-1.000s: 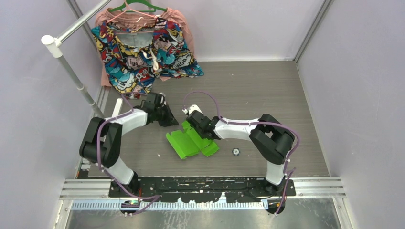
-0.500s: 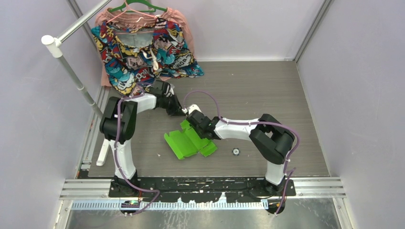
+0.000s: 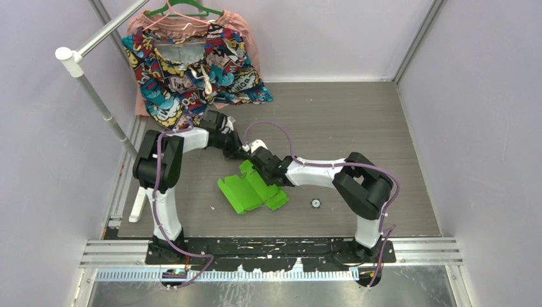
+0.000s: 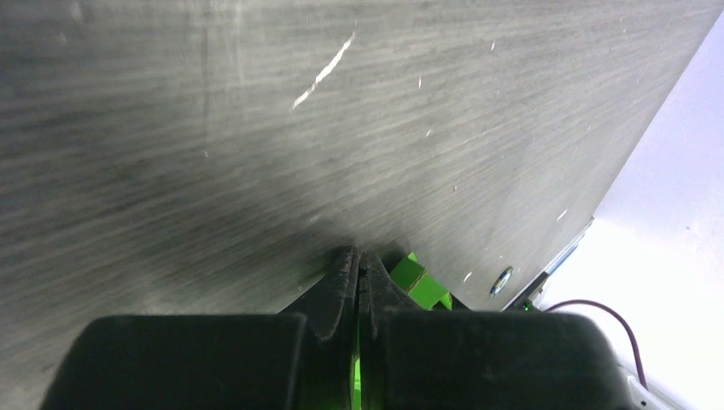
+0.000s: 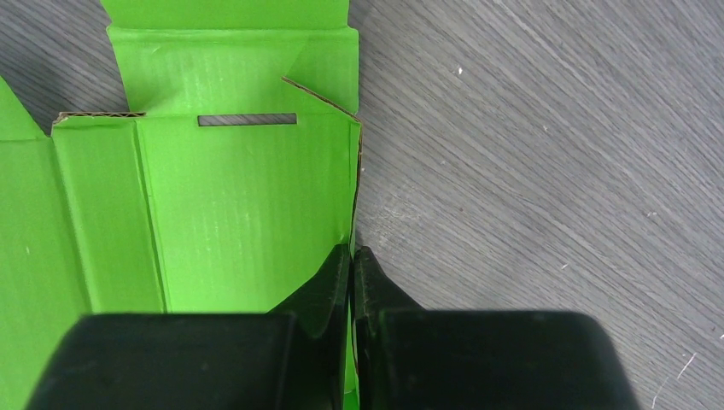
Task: Fold the paper box
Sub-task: Fold the paper box at the center of the board.
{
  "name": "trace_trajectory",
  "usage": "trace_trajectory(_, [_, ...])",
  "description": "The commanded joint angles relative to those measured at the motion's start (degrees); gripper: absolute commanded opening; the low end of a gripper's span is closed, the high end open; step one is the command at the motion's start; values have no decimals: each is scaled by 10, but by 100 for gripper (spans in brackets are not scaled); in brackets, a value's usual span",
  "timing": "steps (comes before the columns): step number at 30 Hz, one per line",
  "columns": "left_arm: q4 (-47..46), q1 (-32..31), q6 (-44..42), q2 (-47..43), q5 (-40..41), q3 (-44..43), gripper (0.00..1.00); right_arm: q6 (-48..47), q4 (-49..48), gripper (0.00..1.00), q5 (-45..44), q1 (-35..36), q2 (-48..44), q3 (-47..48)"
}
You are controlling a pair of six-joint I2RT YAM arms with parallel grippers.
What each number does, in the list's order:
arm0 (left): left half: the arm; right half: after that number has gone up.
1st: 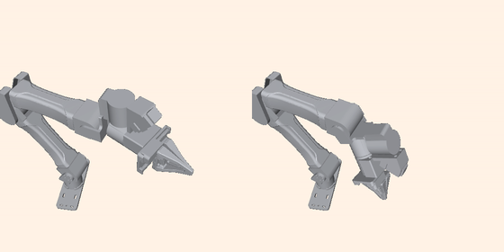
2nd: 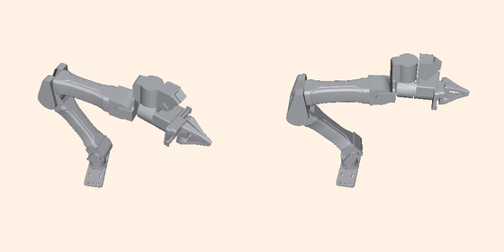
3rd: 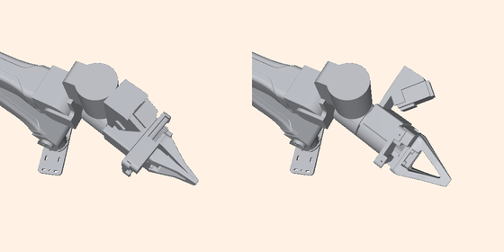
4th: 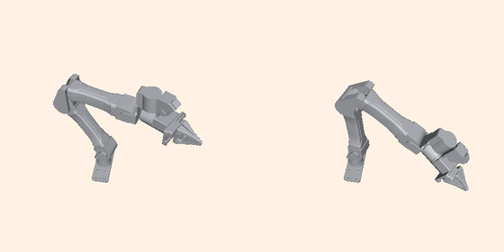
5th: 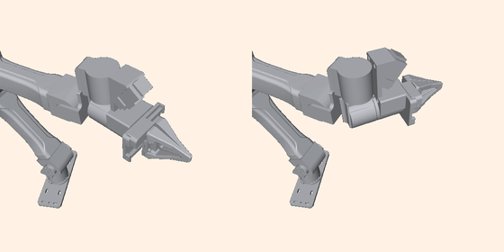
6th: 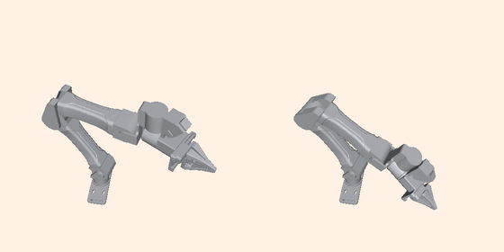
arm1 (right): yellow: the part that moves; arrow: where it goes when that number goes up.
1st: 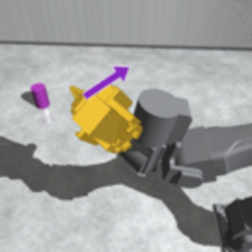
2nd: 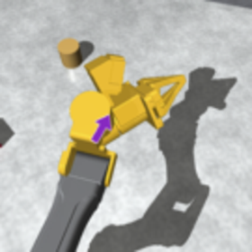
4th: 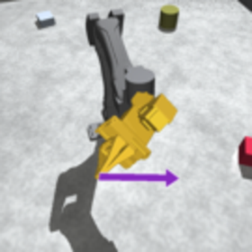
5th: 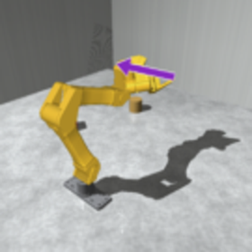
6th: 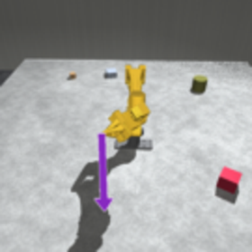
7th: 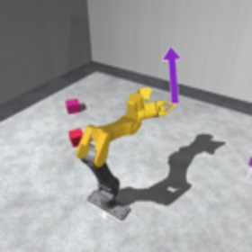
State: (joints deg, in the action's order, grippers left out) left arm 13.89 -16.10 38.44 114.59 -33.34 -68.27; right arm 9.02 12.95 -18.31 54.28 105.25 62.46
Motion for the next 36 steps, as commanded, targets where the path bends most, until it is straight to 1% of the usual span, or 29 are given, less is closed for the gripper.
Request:
trace_trajectory(1, [49, 1, -33, -15, 10, 45, 0, 11, 10, 1, -1, 1, 11, 13])
trace_trajectory(8, [63, -2, -52, -61, 16, 106, 0, 19, 17, 1, -8, -7, 12, 11])
trace_trajectory(11, [60, -6, -53, -69, 12, 114, 0, 20, 21, 1, -8, -8, 14, 17])
trace_trajectory(21, [57, -34, -39, -82, 16, 99, 0, 25, 44, 1, -9, -8, 24, 41])
trace_trajectory(36, [136, -57, -62, -111, 79, 60, 0, 37, 71, 1, -8, -8, 38, 62])
